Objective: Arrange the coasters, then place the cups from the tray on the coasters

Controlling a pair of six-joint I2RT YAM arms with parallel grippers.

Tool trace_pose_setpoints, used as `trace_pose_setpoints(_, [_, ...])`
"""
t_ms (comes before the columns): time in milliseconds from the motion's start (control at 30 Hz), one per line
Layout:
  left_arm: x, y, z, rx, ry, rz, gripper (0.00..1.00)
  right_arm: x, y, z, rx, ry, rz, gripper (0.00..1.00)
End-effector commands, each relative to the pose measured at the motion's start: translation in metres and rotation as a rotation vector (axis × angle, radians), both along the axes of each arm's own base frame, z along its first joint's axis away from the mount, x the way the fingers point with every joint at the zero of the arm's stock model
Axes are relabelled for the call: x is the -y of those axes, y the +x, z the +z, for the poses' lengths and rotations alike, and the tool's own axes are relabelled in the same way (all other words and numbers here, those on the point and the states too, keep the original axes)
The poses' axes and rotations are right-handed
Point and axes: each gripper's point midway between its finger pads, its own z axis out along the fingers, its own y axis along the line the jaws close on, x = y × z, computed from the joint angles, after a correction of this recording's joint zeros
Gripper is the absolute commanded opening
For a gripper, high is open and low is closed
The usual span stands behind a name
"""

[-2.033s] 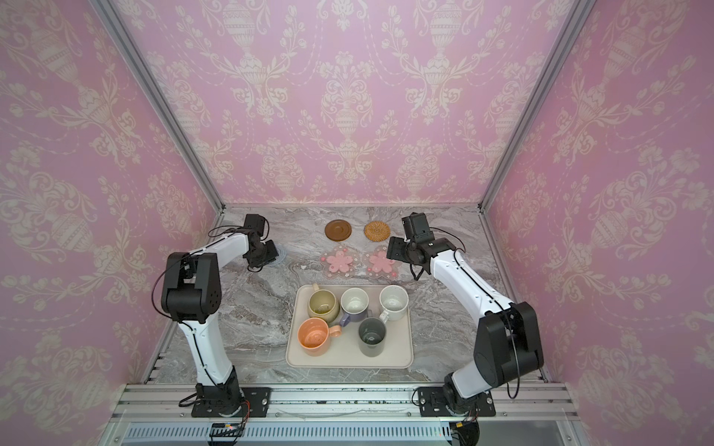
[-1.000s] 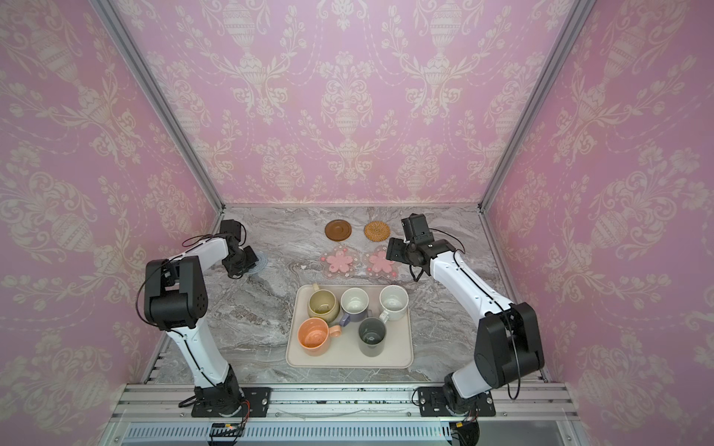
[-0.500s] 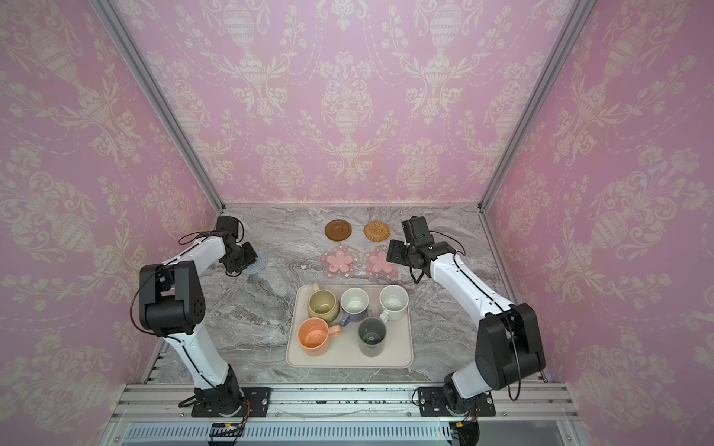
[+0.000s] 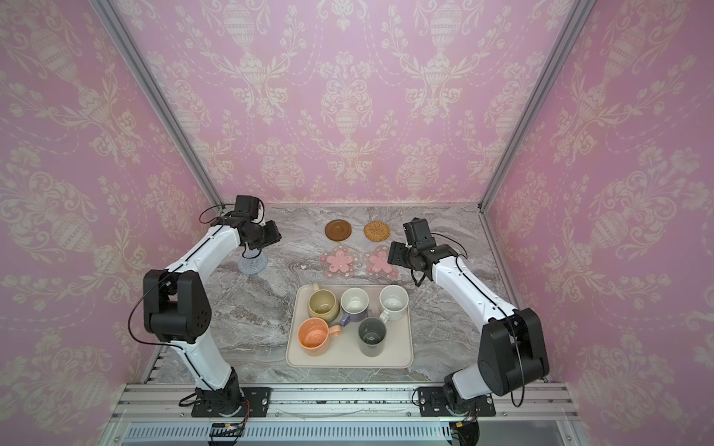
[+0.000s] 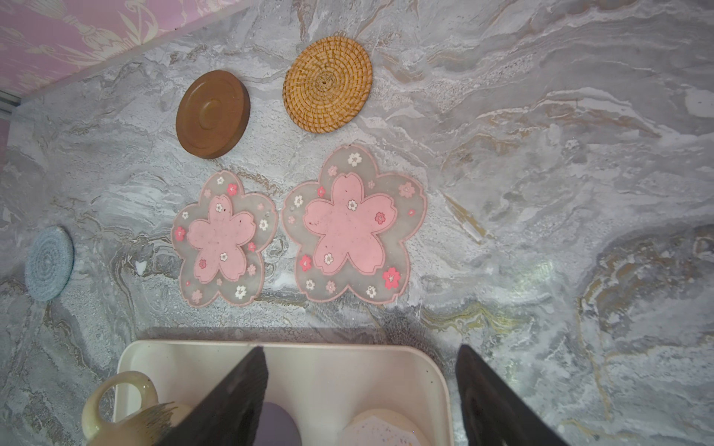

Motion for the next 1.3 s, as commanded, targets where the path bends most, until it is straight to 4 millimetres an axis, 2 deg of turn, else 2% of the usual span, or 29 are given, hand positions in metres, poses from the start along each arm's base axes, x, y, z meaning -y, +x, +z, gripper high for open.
trace_pose_setpoints(0, [0.034, 0.014, 0.001, 0.025, -0.035, -0.119, 0.41, 0.004, -0.008, 0.003, 0.007, -0.034, 0.004, 0.78])
trace_pose_setpoints(233, [0.081, 0.039, -0.006, 0.066, -0.091, -0.183, 0.39, 0.012, -0.013, 0.008, 0.018, -0.086, 0.014, 0.78])
trace_pose_setpoints(633, [0.149, 0.079, -0.020, 0.218, -0.333, -0.223, 0.35, 0.017, -0.012, 0.012, 0.021, -0.144, 0.041, 0.79])
trace_pose_setpoints(1033, [0.177, 0.098, -0.061, 0.156, -0.336, -0.210, 0.35, 0.019, -0.010, 0.004, -0.005, -0.180, 0.053, 0.79])
trace_pose_setpoints(1267, [0.174, 0.103, -0.081, 0.084, -0.280, -0.173, 0.34, 0.018, -0.008, -0.002, -0.020, -0.186, 0.057, 0.79])
